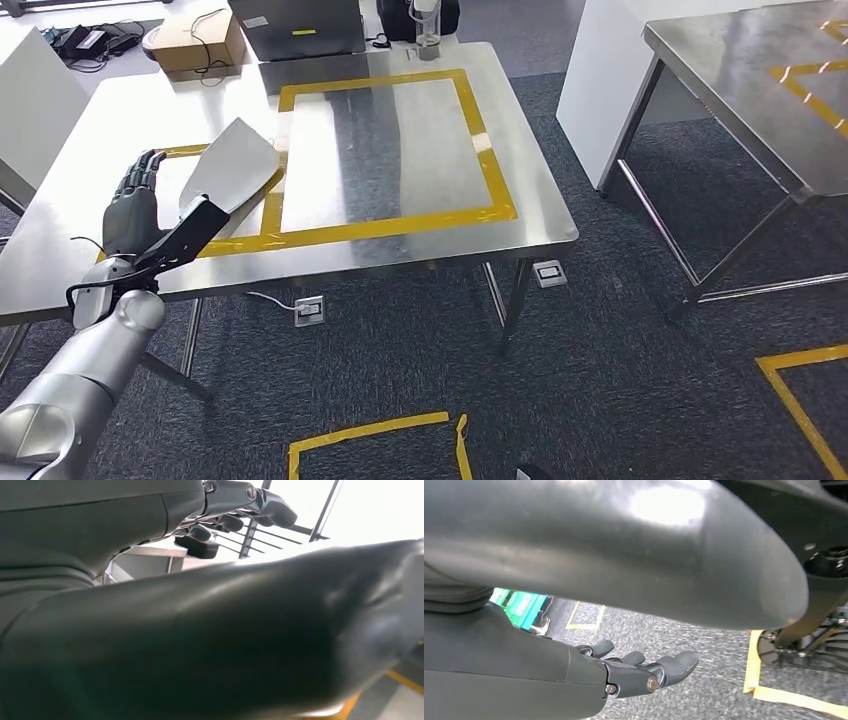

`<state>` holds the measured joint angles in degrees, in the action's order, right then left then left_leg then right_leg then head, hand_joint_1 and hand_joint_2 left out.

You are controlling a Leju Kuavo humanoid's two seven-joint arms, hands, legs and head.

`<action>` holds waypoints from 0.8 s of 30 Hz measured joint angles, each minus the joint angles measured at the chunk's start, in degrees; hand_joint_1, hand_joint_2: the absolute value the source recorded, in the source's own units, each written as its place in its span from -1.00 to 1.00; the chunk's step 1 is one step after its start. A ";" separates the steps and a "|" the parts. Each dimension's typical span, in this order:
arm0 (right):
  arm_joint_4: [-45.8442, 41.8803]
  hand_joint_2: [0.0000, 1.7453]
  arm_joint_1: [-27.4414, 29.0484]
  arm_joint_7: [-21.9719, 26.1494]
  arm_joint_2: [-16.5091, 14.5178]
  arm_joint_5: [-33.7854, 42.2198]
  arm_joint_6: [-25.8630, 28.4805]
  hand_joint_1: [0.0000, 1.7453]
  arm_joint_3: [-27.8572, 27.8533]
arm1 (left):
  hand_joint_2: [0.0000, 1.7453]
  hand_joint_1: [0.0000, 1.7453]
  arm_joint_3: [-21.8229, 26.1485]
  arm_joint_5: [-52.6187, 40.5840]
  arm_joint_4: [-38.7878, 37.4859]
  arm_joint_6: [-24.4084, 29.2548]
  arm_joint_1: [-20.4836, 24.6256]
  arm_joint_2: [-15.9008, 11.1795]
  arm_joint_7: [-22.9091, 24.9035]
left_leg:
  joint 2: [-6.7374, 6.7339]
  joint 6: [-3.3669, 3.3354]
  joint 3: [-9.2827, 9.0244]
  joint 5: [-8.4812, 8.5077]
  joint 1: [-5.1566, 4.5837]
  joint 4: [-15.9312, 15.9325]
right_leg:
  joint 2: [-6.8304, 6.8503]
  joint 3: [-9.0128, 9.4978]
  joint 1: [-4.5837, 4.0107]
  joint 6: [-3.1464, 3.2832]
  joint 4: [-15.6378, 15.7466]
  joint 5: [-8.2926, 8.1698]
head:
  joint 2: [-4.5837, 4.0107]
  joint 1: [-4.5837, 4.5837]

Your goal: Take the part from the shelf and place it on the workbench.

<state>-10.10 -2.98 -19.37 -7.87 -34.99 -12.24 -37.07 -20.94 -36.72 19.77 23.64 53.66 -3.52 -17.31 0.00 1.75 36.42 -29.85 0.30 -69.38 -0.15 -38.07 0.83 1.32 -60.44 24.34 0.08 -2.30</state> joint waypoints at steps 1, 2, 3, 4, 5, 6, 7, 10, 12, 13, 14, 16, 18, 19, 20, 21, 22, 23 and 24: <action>0.00 -1.00 0.00 0.00 0.00 0.01 0.00 -1.00 -0.01 | -1.00 -1.00 0.00 -0.19 -0.04 0.31 -0.19 -0.06 0.29 | 0.06 -0.25 -2.89 0.07 -0.09 3.89 | -0.01 -0.46 -0.04 -0.26 -0.02 -0.50 | 0.01 -0.01; 0.00 -1.00 0.00 -0.01 0.00 0.01 0.00 -1.00 -0.02 | -1.00 -1.00 0.00 -0.33 -0.06 0.63 -0.31 -0.13 0.57 | 0.14 -0.53 -5.02 -0.17 -0.26 6.94 | -0.01 -0.70 -0.04 -0.58 0.06 -0.98 | 0.01 -0.07; 0.00 -1.00 -0.01 0.01 0.00 0.02 0.00 -1.00 -0.03 | -1.00 -1.00 0.00 -0.46 -0.11 0.93 -0.40 -0.25 0.87 | 0.22 -0.83 -6.25 -0.65 -0.46 9.06 | -0.01 -0.79 0.04 -0.96 0.20 -1.46 | 0.01 -0.06; 0.00 -1.00 -0.01 0.03 -0.03 0.05 0.00 -1.00 -0.03 | -1.00 -1.00 0.00 -0.55 -0.21 1.16 -0.56 -0.38 1.12 | 0.26 -1.17 -6.53 -0.69 -0.75 9.96 | -0.02 -0.81 0.18 -1.39 0.46 -1.98 | 0.01 -0.05; 0.00 -1.00 0.03 0.05 -0.07 0.09 0.00 -1.00 -0.05 | -1.00 -1.00 0.00 -0.60 -0.34 1.34 -0.81 -0.54 1.39 | 0.23 -1.63 -6.21 -0.15 -0.90 10.19 | -0.04 -0.83 0.32 -1.84 0.77 -2.51 | 0.00 0.01; 0.00 -1.00 0.10 0.13 -0.11 0.13 0.00 -1.00 -0.09 | -1.00 -1.00 0.00 -0.62 -0.50 1.46 -1.07 -0.67 1.62 | 0.11 -2.10 -5.98 0.45 -0.94 10.57 | -0.08 -1.02 0.49 -2.18 0.77 -2.46 | 0.00 0.09; 0.00 -1.00 0.20 0.13 -0.15 0.16 0.00 -1.00 -0.18 | -1.00 -1.00 0.00 -0.63 -0.65 1.54 -1.36 -0.74 1.86 | 0.00 -2.60 -5.64 1.17 -0.92 10.86 | -0.09 -1.43 0.52 -2.40 0.14 -1.46 | -0.01 0.07; 0.00 -1.00 0.34 -0.35 -0.22 0.17 0.00 -1.00 -0.62 | -1.00 -1.00 0.00 -0.56 -1.05 1.79 -2.57 -1.13 2.58 | -0.16 -3.59 -3.66 3.33 -0.77 11.19 | -0.07 -3.86 0.37 -2.57 -8.01 6.40 | 0.01 -0.04; 0.00 -1.00 0.33 -0.57 -0.23 0.15 0.01 -1.00 -0.88 | -1.00 -1.00 0.00 -0.31 -1.33 2.12 -3.90 -1.54 2.86 | -0.17 -3.66 -1.94 4.58 -0.88 11.07 | -0.07 -4.45 0.25 -2.58 -13.71 8.80 | 0.01 -0.05; 0.00 -1.00 0.32 -0.58 -0.22 0.12 0.02 -1.00 -0.96 | -1.00 -1.00 0.00 -0.14 -1.48 2.33 -4.57 -1.75 2.91 | -0.18 -3.62 -1.09 5.15 -0.91 10.95 | -0.07 -3.68 0.15 -2.49 -14.33 8.12 | 0.01 -0.06; 0.00 -1.00 0.32 -0.58 -0.22 0.08 0.02 -1.00 -0.99 | -1.00 -1.00 0.01 0.05 -1.61 2.55 -5.19 -2.03 2.91 | -0.18 -3.52 -0.21 5.71 -0.92 10.79 | -0.07 -1.99 0.03 -2.32 -13.14 6.77 | 0.01 -0.06; 0.00 -1.00 0.23 -0.62 -0.20 0.01 0.02 -1.00 -1.03 | -1.00 -1.00 0.11 0.41 -1.79 3.06 -6.18 -2.61 2.90 | -0.17 -3.16 1.34 6.67 -0.98 10.32 | -0.05 3.56 -0.31 -1.78 -6.41 5.39 | 0.01 -0.09; 0.00 -1.00 0.11 -0.64 -0.18 -0.05 0.07 -1.00 -1.06 | -1.00 -1.00 0.37 0.69 -1.90 3.54 -6.93 -3.28 2.89 | -0.25 -2.55 2.11 7.52 -1.05 10.02 | -0.06 7.46 -0.70 -1.19 -0.60 6.15 | 0.00 -0.14; 0.00 -1.00 0.08 -0.64 -0.18 -0.11 0.10 -1.00 -1.07 | -1.00 -1.00 0.52 0.84 -1.95 3.74 -7.26 -3.56 2.89 | -0.30 -2.21 2.24 7.96 -1.03 10.05 | -0.07 7.99 -0.87 -0.89 0.62 6.55 | 0.00 -0.20; 0.00 -1.00 0.10 -0.61 -0.19 -0.16 0.14 -1.00 -1.07 | -1.00 -1.00 0.67 0.99 -2.01 3.95 -7.62 -3.84 2.89 | -0.33 -1.86 2.22 8.47 -0.99 10.20 | -0.07 7.76 -0.89 -0.59 0.83 6.20 | 0.00 -0.23; 0.00 -1.00 0.10 -0.60 -0.20 -0.23 0.16 -1.00 -1.07 | -1.00 -1.00 0.79 1.16 -2.07 4.18 -8.03 -4.06 2.90 | -0.28 -1.54 2.34 8.65 -0.89 10.21 | 0.03 7.56 -0.80 -0.23 1.09 5.70 | 0.00 -0.34; 0.00 -1.00 0.07 -0.60 -0.20 -0.29 0.18 -1.00 -1.08 | -1.00 -1.00 0.93 1.38 -2.14 4.44 -8.51 -4.31 2.95 | -0.19 -1.18 2.71 7.91 -0.81 9.73 | 0.12 7.18 -0.68 0.19 1.25 5.06 | 0.01 -0.32; 0.00 -1.00 0.02 -0.60 -0.21 -0.33 0.19 -1.00 -1.09 | -1.00 -1.00 1.13 1.55 -2.22 4.78 -9.03 -4.58 3.00 | -0.11 -0.82 3.31 6.14 -0.70 8.30 | 0.20 6.69 -0.54 0.53 1.44 4.34 | 0.00 -0.30; 0.00 -1.00 -0.02 -0.59 -0.21 -0.37 0.20 -1.00 -1.10 | -1.00 -1.00 1.39 1.80 -2.32 5.18 -9.61 -4.83 3.13 | -0.05 -0.49 4.12 3.51 -0.49 5.78 | 0.25 6.08 -0.45 0.76 1.52 3.68 | 0.00 -0.29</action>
<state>-10.10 -3.00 -19.96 -8.08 -35.36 -12.04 -38.18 -19.55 -34.92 17.45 28.82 44.04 -8.34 -14.18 -0.04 1.27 40.54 -26.35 -0.20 -63.60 0.10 -31.99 0.37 2.08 -58.93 28.02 0.08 -2.59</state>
